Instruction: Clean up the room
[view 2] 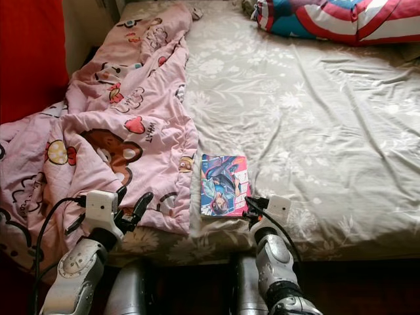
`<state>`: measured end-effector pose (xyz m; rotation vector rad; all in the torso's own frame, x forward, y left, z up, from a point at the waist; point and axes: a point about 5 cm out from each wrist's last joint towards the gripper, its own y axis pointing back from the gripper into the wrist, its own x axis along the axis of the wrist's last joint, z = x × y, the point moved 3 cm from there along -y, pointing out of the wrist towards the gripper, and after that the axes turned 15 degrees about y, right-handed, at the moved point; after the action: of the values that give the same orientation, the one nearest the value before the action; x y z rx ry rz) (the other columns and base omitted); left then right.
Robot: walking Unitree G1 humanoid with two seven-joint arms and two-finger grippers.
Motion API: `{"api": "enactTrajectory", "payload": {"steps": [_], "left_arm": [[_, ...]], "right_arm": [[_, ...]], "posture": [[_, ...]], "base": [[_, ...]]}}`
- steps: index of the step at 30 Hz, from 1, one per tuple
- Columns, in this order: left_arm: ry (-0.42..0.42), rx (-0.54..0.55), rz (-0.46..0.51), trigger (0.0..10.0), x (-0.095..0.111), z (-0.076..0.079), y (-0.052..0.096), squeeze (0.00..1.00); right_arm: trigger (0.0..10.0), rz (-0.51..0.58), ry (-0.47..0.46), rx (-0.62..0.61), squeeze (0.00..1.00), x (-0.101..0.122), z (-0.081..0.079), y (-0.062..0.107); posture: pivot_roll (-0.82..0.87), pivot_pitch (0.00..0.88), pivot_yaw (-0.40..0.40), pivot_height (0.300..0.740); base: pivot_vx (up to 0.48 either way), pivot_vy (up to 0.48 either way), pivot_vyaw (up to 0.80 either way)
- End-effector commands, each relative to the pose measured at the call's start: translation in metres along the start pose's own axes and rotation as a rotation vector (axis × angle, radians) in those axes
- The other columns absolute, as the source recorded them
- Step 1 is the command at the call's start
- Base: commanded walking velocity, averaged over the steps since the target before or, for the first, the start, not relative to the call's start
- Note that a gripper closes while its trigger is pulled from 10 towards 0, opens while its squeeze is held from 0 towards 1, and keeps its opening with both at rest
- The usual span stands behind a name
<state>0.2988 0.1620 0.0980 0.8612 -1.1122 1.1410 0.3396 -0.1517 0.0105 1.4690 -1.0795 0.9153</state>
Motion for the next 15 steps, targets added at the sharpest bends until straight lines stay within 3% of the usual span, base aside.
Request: {"api": "enactTrajectory", "payload": {"steps": [1,5,9,10,11,15], "left_arm": [[-0.007,0.014,-0.016,10.0,-0.001,-0.005,0.006,0.00],[-0.014,0.019,-0.025,10.0,0.000,-0.007,0.011,0.00],[-0.019,0.020,-0.029,10.0,0.001,-0.007,0.014,0.00],[-0.021,0.022,-0.035,10.0,0.001,-0.007,0.017,0.00],[-0.023,0.022,-0.039,10.0,0.001,-0.007,0.018,0.00],[-0.030,0.027,-0.053,10.0,0.001,-0.009,0.022,0.00]], "right_arm": [[10.0,-0.033,-0.047,-0.001,1.00,-0.010,0.000,0.003],[10.0,-0.038,-0.098,0.003,1.00,-0.010,0.001,0.002],[10.0,-0.037,-0.092,-0.001,1.00,-0.010,0.003,0.002],[10.0,-0.038,-0.090,-0.009,0.36,-0.009,0.005,0.002],[10.0,-0.037,-0.087,-0.016,0.00,-0.008,0.006,0.001],[10.0,-0.012,-0.110,-0.022,0.00,-0.001,0.008,-0.001]], "posture": [[0.06,0.238,0.024,0.576],[0.07,0.249,0.028,0.576],[0.09,0.264,0.033,0.576],[0.09,0.271,0.036,0.576],[0.09,0.273,0.037,0.576],[0.10,0.284,0.044,0.576]], "base": [[0.000,0.000,0.00],[0.000,0.000,0.00],[0.000,0.000,0.00],[0.000,0.000,0.00],[0.000,0.000,0.00],[0.000,0.000,0.00]]}}
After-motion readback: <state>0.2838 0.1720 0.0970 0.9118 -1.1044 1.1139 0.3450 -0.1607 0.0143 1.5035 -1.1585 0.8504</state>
